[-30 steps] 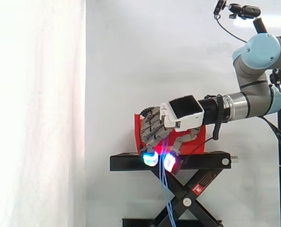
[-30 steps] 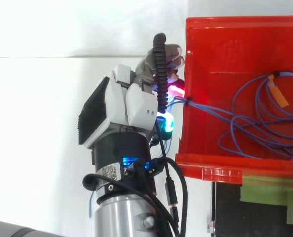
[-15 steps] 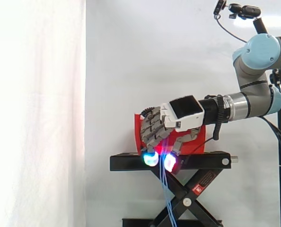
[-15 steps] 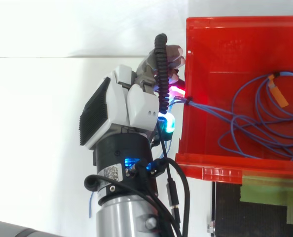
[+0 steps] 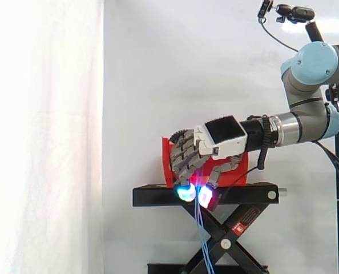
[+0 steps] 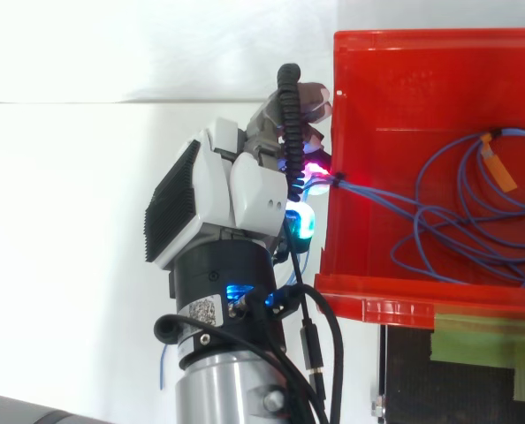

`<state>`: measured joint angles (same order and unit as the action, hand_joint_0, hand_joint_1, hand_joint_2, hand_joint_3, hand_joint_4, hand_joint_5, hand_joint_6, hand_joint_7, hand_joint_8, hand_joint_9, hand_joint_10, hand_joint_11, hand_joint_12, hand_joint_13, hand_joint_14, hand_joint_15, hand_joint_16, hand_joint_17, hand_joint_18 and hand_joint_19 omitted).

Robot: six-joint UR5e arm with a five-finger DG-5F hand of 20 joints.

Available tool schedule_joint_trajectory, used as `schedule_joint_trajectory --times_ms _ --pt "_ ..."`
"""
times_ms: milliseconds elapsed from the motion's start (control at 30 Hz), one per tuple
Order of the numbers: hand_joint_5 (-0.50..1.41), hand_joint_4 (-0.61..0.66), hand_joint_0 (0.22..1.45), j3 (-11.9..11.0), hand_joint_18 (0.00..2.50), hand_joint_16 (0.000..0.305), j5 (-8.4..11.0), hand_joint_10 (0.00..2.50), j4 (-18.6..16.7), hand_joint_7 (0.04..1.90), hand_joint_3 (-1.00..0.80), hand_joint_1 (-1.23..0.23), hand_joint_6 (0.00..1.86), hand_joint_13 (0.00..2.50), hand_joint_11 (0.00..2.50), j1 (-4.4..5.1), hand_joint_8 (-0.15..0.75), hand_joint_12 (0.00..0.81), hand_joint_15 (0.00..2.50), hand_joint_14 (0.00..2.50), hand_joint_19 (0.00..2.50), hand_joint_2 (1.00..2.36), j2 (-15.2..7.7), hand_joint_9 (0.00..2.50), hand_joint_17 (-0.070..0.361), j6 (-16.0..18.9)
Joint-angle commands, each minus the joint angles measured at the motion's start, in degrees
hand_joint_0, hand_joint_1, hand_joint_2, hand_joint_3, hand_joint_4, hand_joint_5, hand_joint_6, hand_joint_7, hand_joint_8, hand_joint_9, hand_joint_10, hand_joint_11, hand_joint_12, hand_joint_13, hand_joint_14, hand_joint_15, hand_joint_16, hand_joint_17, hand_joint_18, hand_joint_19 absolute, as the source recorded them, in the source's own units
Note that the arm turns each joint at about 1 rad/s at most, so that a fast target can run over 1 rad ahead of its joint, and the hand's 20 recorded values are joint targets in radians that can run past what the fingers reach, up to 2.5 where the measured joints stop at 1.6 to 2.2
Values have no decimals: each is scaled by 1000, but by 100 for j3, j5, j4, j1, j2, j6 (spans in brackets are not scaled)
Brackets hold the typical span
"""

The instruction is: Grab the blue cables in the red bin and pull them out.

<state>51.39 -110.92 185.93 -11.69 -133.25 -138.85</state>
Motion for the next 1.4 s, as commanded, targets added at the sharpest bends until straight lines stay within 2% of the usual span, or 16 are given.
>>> schedule_joint_trajectory --times_ms 0,533,833,867,1100,1233,1367 --pt "853 122 807 2 583 49 0 19 -5 780 -1000 -896 216 777 1105 0 278 372 701 23 604 1000 1 843 109 -6" --pt "861 123 811 11 589 48 0 18 4 738 -1000 -895 354 787 1107 0 278 368 707 23 603 1000 1 856 108 -6" --pt "839 121 819 64 599 48 -26 19 -5 689 -1000 -882 564 801 1116 9 278 370 703 21 603 1000 1 873 107 -6" --pt "832 118 821 64 601 47 -26 19 -5 659 -1000 -878 631 800 1124 9 276 368 703 23 600 1000 1 882 107 -6" --pt "834 106 840 73 606 47 -26 20 4 629 -1000 -856 738 804 1117 9 275 366 698 23 603 1000 1 887 105 -6" --pt "828 106 847 187 608 46 -26 19 -5 620 -1000 -852 791 809 1123 35 270 367 695 23 593 1000 10 891 104 3" --pt "825 106 869 196 615 46 -9 20 -5 610 -1000 -841 848 816 1114 53 271 364 694 23 586 1000 1 896 103 3"
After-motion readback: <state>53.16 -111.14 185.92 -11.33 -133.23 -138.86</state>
